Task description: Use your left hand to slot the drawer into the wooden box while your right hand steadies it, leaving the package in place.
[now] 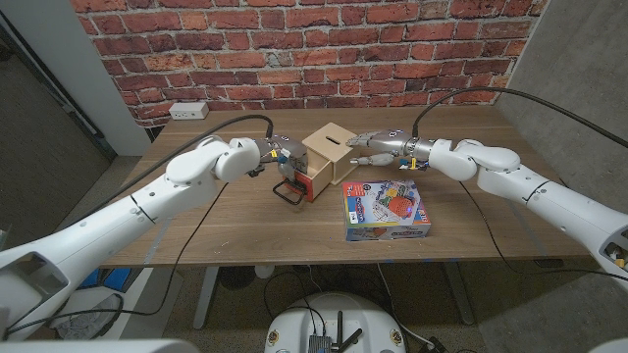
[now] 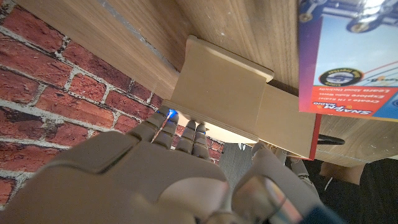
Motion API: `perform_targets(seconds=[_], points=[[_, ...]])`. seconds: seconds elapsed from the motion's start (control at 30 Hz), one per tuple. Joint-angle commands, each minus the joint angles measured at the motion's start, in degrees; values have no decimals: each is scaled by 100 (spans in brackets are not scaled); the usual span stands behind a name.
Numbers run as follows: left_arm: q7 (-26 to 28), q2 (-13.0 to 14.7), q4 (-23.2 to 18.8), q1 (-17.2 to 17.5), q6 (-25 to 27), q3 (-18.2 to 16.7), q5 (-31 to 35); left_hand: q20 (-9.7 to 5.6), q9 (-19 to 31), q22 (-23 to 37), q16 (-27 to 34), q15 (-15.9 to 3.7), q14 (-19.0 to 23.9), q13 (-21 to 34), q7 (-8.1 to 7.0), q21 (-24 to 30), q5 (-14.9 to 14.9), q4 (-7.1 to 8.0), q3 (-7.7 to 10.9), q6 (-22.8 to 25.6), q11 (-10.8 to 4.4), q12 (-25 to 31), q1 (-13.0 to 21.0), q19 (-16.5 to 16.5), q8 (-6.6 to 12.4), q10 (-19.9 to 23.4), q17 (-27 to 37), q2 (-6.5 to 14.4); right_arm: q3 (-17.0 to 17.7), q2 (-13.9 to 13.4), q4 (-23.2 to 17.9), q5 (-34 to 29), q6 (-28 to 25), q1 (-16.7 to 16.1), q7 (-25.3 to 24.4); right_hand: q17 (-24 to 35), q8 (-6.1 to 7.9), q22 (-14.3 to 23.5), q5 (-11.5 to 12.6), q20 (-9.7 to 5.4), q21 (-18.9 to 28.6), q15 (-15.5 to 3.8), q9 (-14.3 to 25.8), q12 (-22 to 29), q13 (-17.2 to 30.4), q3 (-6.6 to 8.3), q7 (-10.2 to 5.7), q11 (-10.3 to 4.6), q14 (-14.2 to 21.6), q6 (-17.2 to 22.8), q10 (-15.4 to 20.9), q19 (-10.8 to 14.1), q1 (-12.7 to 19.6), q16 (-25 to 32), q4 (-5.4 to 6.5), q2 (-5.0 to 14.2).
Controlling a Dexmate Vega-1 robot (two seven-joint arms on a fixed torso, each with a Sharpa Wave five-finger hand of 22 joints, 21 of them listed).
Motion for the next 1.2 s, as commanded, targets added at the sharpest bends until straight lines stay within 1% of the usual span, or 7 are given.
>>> perform_targets(seconds=[0.03,0.33,0.63,0.73,0.93,1.2], points=[[22,-37,16,-34,-56,44,-23,-495,20,22,8,-398,48,16,-7,27,22,40,13,55,-5,34,-37,45,-11,45,36,157,33,-40,-77,31,-76,-53,25,19,36,10,-12,-494,14,-364,10,14,5,24,18,-9,12,41,40,52,-49,15,21,235],[6,-14,-60,0,58,22,75,-496,21,22,3,-399,43,17,5,27,23,38,9,55,-16,28,-35,46,-12,34,35,155,31,-34,-67,26,-63,-52,10,20,32,10,-12,-486,4,-356,11,13,5,26,21,-4,12,34,40,61,-46,13,21,237],[79,-66,39,-67,-75,93,148,-497,21,22,1,-398,41,18,-4,27,25,40,7,45,-16,34,-35,46,-16,53,34,159,32,-48,-75,26,-49,-68,-3,22,30,10,-11,-478,2,-360,11,12,6,29,18,-11,11,31,40,77,-44,12,21,240],[88,-91,45,-65,-49,98,178,-497,22,22,1,-399,39,18,-25,26,26,39,6,40,-18,30,-33,44,-17,45,35,160,36,-48,-78,17,-58,-74,-17,23,31,10,-12,-481,0,-361,11,12,6,29,14,-11,10,34,40,81,-43,12,21,241],[210,-139,141,-98,-143,148,265,-499,22,22,3,-401,41,18,-37,22,27,40,5,21,-23,27,-32,37,-25,38,37,162,39,-44,-64,23,-52,-68,-20,25,32,10,-11,-476,-2,-366,11,12,6,32,18,-14,12,36,42,88,-41,12,20,243],[309,-214,204,-86,-103,183,362,-500,24,22,2,-401,37,19,-39,15,28,42,0,18,-19,18,-34,21,-24,16,38,163,34,-34,-40,32,-49,-58,-15,26,32,10,-10,-474,-6,-368,11,14,6,36,15,-13,18,38,49,98,-37,14,19,247]])
